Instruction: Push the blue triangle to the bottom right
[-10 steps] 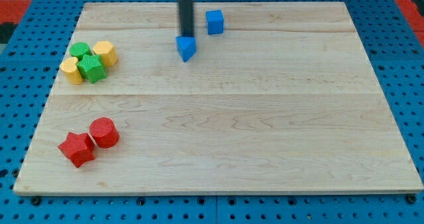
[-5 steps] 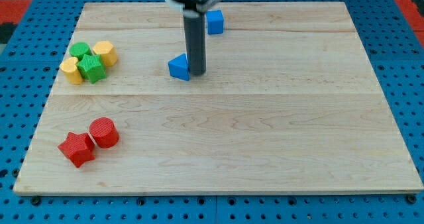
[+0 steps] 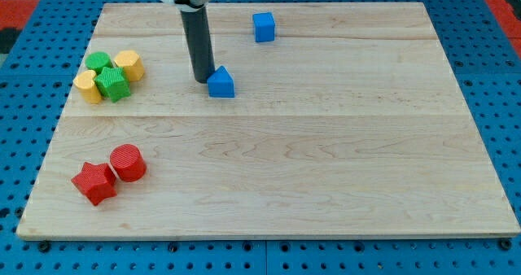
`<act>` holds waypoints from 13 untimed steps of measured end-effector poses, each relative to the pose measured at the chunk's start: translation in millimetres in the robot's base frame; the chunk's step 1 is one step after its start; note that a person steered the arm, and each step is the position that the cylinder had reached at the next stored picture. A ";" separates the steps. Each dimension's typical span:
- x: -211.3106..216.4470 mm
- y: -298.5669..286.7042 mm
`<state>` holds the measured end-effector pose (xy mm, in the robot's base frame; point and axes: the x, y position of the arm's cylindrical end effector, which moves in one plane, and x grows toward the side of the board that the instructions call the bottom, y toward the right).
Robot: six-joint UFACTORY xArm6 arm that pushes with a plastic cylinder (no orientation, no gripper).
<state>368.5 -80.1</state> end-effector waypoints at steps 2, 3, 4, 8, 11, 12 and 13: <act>-4.6 25.7; 49.6 21.6; 29.1 16.6; 77.2 34.0; 77.9 23.8; 77.9 16.8; 77.9 13.4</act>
<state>446.3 -66.7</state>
